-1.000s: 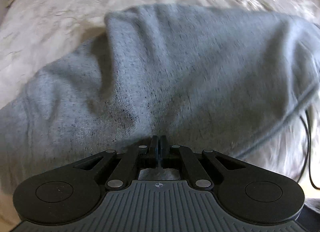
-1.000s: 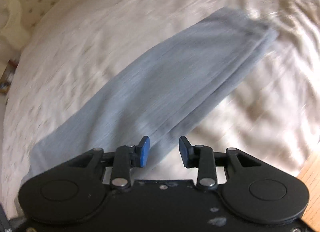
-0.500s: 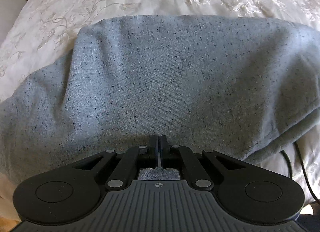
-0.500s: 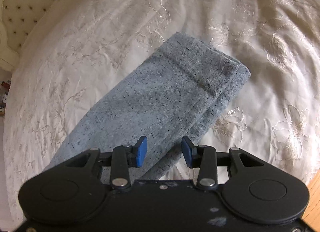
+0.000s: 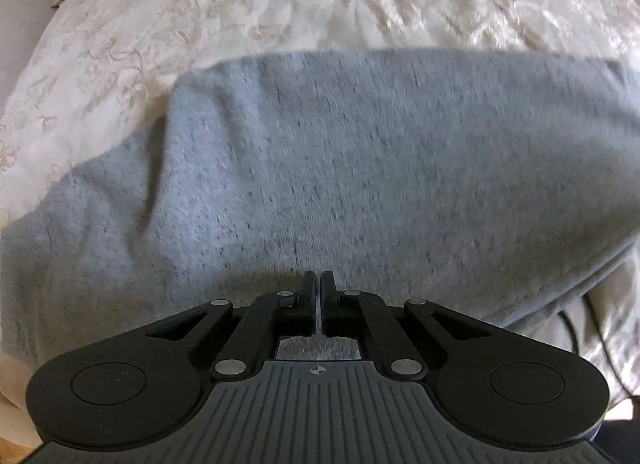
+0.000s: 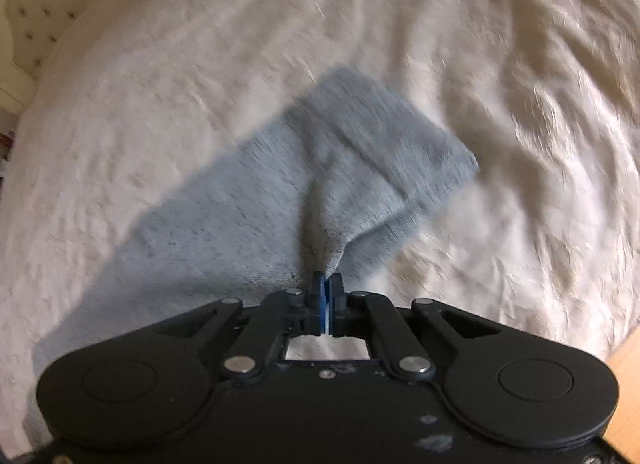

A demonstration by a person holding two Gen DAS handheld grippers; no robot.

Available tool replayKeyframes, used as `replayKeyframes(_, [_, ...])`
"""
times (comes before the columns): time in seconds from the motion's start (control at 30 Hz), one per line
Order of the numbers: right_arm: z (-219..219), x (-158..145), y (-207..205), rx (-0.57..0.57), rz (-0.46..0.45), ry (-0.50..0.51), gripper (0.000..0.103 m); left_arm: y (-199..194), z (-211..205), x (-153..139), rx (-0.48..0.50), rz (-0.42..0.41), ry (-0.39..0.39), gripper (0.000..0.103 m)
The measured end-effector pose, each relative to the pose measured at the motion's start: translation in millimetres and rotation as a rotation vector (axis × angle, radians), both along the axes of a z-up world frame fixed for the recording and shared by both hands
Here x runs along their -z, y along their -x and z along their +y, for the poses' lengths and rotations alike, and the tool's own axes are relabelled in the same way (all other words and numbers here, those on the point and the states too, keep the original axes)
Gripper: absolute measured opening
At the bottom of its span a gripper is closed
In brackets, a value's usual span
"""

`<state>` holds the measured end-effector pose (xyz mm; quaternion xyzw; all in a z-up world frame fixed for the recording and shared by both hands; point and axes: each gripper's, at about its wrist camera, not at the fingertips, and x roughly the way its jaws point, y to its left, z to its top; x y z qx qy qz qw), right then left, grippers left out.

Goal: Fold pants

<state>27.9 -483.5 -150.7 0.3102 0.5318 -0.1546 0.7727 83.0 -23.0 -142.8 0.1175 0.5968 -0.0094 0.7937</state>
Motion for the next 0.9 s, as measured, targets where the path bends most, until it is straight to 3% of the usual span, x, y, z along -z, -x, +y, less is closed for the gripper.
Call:
replayKeyframes(0.17, [3.8, -5.6, -1.7, -0.07, -0.031, 0.008, 0.003, -1.8, -13.4, -4.0, 0.003, -0.028, 0.024, 0.004])
replayKeyframes(0.3, [-9.1, -12.3, 3.2, -0.078, -0.039, -0.002, 0.005, 2.7, -25.7, 23.3, 0.036, 0.061, 0.007, 0.003])
replayKeyframes(0.43, [-27.6, -28.2, 12.5, -0.066, -0.067, 0.049, 0.019, 12.9, -30.9, 38.6, 0.105, 0.068, -0.069, 0.001])
replayKeyframes(0.47, [-32.4, -33.9, 14.2, -0.06, -0.082, 0.072, 0.031, 13.7, -30.2, 38.3, 0.106, 0.073, -0.07, 0.001])
replayKeyframes(0.5, [-39.1, -38.8, 13.7, -0.058, -0.096, 0.102, 0.036, 13.8, -29.2, 38.1, 0.102, 0.078, -0.066, 0.001])
replayKeyframes(0.7, [-63.0, -27.2, -8.7, -0.057, -0.089, 0.152, 0.045, 14.6, -14.7, 40.0, 0.051, 0.104, -0.039, 0.001])
replayKeyframes(0.77, [-69.8, -20.0, -17.2, -0.068, -0.087, 0.157, 0.064, 16.5, -12.3, 41.4, 0.052, 0.107, -0.043, 0.001])
replayKeyframes(0.9, [-77.3, -4.3, -37.4, -0.108, -0.057, 0.176, 0.064, 14.0, -10.1, 40.8, 0.042, 0.109, -0.044, 0.001])
